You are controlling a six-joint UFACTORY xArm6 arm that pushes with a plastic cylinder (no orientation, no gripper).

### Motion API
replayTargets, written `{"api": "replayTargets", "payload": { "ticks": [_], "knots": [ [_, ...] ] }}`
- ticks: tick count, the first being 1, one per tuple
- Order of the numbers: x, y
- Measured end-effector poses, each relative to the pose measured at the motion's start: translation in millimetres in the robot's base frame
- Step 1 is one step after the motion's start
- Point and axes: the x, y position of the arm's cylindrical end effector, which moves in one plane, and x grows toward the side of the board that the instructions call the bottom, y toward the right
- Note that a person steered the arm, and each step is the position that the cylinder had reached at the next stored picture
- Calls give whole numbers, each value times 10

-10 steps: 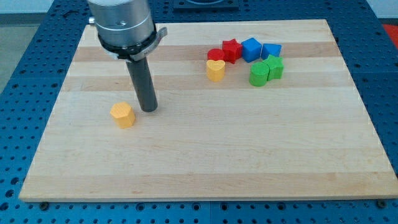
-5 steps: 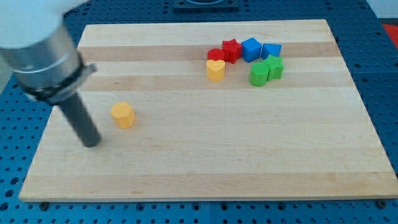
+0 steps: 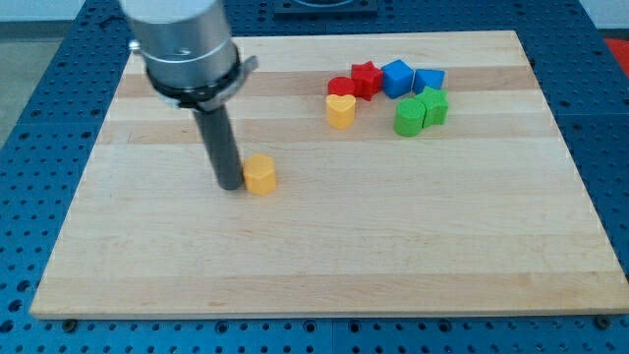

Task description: Slide the yellow hexagon towards the green circle

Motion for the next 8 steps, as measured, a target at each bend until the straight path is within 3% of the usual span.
{"api": "replayTargets", "payload": {
  "ticks": [2, 5, 8],
  "knots": [
    [1, -63],
    [-2, 661],
    [42, 836]
  ]
}}
